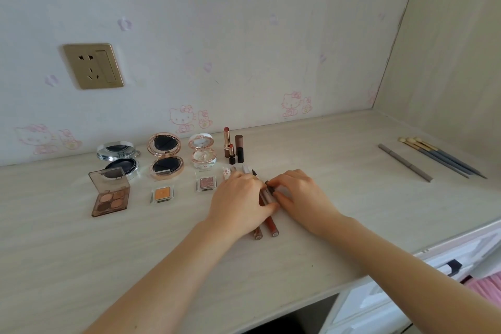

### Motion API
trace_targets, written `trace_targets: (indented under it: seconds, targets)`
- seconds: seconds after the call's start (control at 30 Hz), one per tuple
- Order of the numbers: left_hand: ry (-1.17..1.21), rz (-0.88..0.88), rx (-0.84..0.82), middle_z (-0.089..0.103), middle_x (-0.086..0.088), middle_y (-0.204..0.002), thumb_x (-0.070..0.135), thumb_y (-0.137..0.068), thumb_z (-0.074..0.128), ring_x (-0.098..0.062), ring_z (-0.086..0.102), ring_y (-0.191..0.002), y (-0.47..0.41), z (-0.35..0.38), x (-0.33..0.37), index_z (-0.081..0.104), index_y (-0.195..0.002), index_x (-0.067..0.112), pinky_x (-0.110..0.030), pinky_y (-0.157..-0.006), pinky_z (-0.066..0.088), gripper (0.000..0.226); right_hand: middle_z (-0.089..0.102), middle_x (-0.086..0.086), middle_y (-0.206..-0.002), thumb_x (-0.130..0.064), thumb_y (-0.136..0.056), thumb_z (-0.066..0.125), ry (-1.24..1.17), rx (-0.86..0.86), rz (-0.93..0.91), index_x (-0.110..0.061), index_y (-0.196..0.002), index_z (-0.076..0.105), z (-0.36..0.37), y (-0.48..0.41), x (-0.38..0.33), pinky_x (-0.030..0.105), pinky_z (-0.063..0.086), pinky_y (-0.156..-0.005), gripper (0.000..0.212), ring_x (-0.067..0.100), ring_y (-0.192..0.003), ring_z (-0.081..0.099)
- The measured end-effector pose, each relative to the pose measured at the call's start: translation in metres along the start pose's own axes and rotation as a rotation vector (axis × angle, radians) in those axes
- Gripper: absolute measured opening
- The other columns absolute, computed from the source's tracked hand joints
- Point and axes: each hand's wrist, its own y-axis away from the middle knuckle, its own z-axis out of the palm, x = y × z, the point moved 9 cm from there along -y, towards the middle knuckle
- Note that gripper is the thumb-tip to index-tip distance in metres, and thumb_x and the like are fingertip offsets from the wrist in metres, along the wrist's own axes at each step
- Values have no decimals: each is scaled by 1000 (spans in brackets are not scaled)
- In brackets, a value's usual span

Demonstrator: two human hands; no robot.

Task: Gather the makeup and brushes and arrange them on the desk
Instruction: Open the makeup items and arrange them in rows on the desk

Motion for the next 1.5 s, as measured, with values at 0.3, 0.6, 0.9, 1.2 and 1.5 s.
trace_targets:
  seconds: [0.3, 0.6, 0.9, 1.2, 1.5]
  targets:
    - [20, -7, 28, 63, 9, -98, 53, -79, 61, -15, 47, -106, -2, -8, 1, 68, -93, 25, -29, -79, 42, 32, 64, -1, -113, -19, -92, 56, 64, -30, 17, -16, -116, 63, -10, 3, 6, 26, 45, -91, 25, 15, -114, 51]
    - [231, 150, -55, 59, 6, -128, 33, -93, 53, -10, 42, -127, -29, 1, 63, 62, -123, 22, -35, -102, 40, 33, 56, 1, -129, -24, -97, 49, 297, -55, 125, -19, -128, 57, -75, 28, 47, 30, 43, -96, 33, 16, -126, 45]
    - [234, 330, -193, 56, 2, -133, 26, -93, 51, -17, 41, -128, -88, 57, 149, 59, -126, 21, -38, -104, 38, 34, 57, 2, -129, -24, -97, 50, 401, -10, 302, -17, -129, 56, -140, 71, 127, 30, 42, -99, 33, 18, -124, 48]
    - [327, 354, -165, 48, -4, -141, 30, -93, 51, -20, 41, -132, -155, 99, 212, 52, -133, 16, -33, -110, 33, 42, 63, 2, -116, -20, -95, 51, 441, 115, 420, -15, -120, 63, -177, 98, 196, 33, 47, -91, 28, 23, -111, 54]
    - [208, 361, -228, 18, -5, -159, 35, -103, 29, -23, 7, -148, -199, 134, 241, 23, -151, 20, -37, -118, 13, 50, 54, 1, -129, -32, -98, 44, 452, 78, 577, -18, -129, 55, -170, 92, 237, 34, 45, -94, 35, 22, -123, 43]
